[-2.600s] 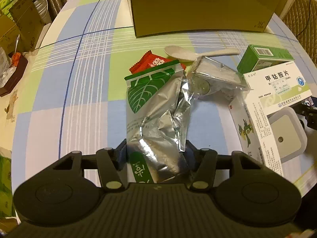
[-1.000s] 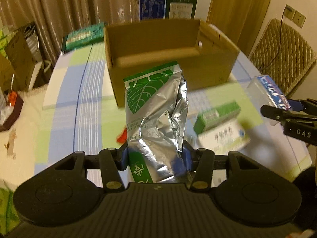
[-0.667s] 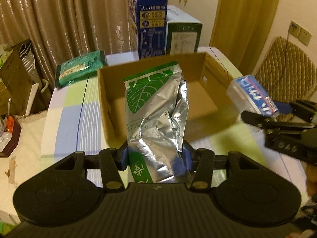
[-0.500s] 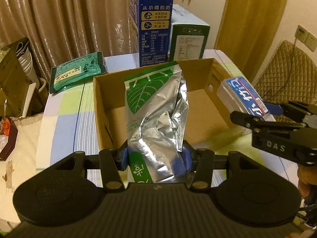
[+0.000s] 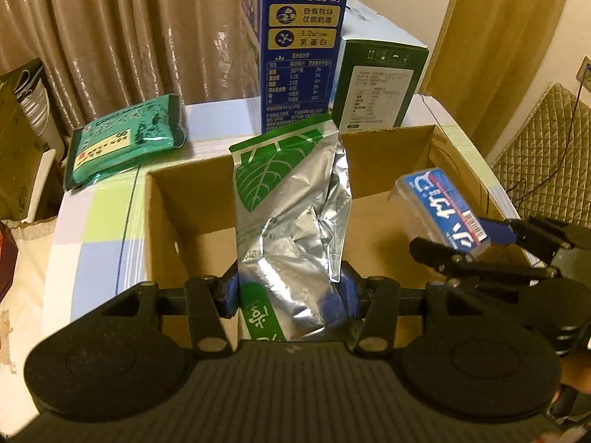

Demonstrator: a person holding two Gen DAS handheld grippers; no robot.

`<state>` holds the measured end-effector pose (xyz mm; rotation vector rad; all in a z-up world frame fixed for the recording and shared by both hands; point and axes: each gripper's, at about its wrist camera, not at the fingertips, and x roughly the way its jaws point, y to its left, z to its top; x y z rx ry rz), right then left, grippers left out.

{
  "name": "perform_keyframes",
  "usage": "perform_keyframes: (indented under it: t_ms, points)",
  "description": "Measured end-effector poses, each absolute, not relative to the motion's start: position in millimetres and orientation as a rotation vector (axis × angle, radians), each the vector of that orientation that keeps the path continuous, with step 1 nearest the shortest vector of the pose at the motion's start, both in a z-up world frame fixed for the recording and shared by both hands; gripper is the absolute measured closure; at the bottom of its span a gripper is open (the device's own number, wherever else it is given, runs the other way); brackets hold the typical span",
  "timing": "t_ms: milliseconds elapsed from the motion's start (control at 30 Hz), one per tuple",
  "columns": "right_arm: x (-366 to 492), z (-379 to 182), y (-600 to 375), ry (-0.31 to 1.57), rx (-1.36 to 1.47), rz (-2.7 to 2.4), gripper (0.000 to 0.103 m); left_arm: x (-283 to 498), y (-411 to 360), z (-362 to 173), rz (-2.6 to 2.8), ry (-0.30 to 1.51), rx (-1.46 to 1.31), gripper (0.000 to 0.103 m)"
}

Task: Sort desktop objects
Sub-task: 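Carry both items into the cardboard box and open both tools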

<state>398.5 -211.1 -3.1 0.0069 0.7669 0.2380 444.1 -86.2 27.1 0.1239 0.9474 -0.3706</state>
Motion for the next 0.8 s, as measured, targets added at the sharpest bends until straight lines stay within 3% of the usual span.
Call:
perform_keyframes:
  t_ms: [133, 333, 367, 433, 800]
  points:
    - [403, -9, -212, 0.777, 0.009, 0.235, 0.049, 454, -88, 26, -0.371, 0.928, 0.092, 0.046]
    - [404, -13, -209, 0.771, 0.011, 0.255, 0.048, 441, -80, 34, -0.370, 0.891, 0.094, 0.046]
    - [404, -12, -209, 0.768, 0.013, 0.257, 0.035, 438, -77, 35, -0.369, 0.889, 0.090, 0.046]
    - [401, -8, -212, 0.747, 0.027, 0.253, 0.022, 432, -71, 36, -0.366, 0.887, 0.084, 0.046]
    - [331, 38, -235, 0.687, 0.026, 0.224, 0.022, 374, -36, 57, -0.346, 0.858, 0.061, 0.045]
